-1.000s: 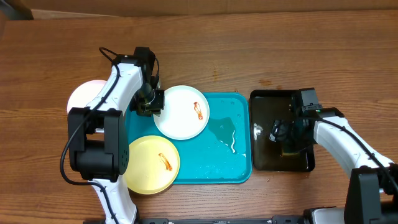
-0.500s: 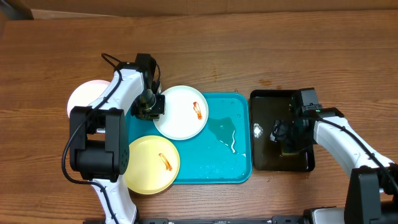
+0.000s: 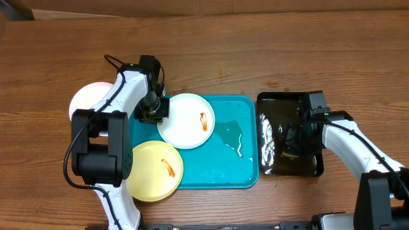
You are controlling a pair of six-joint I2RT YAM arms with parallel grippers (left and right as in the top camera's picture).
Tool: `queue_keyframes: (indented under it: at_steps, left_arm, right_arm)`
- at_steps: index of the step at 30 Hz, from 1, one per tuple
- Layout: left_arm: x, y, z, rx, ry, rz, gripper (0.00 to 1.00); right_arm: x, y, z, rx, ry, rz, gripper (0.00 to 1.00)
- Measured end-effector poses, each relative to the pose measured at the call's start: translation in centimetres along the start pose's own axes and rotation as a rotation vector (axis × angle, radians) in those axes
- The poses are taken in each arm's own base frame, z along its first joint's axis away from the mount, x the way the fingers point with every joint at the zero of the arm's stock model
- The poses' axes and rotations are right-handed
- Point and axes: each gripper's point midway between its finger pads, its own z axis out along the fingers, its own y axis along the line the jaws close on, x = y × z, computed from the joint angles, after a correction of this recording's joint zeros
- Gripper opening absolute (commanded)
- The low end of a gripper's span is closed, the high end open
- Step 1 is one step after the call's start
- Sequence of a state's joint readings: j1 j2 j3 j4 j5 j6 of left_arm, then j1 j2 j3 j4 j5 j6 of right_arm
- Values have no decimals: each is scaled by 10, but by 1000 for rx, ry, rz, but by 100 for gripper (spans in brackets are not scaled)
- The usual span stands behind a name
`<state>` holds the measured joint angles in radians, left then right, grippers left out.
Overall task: Clean dirty plates on tray and stack at the side
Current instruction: 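Pinch the upper white plate rim with the left gripper, then dip and rinse the sponge in the basin water with the right gripper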
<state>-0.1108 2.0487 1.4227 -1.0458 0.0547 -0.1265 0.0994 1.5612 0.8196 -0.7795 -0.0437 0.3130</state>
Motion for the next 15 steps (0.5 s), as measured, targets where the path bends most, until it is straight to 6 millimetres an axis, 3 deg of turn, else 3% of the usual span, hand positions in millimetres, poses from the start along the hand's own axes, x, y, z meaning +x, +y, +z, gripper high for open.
queue_keyframes:
  at_steps: [3, 6, 7, 8, 9, 12, 13, 14, 15]
  left_arm:
    - [0, 0, 0, 0, -2, 3, 17]
    - [-1, 0, 1, 0, -4, 4, 17]
    - [-1, 0, 1, 0, -5, 4, 17]
    - [-1, 0, 1, 0, -5, 4, 17]
    - [-1, 0, 1, 0, -5, 4, 17]
    - [-2, 0, 1, 1, -8, 4, 18]
    - [-2, 0, 1, 1, -7, 4, 18]
    - [-2, 0, 1, 1, -7, 4, 18]
    - [-2, 0, 1, 1, -8, 4, 19]
  right_arm:
    - [-1, 0, 0, -1, -4, 2, 63]
    - [-1, 1, 0, -2, -6, 11, 56]
    - [-2, 1, 0, -3, -9, 15, 50]
    - [-2, 1, 1, -4, -11, 18, 33]
    - [-3, 1, 1, -5, -13, 21, 4]
    - [0, 0, 3, -4, -8, 22, 4]
    - [0, 0, 3, -4, -8, 24, 4]
    - [0, 0, 3, -4, -8, 25, 33]
    - [1, 0, 3, -3, -3, 26, 68]
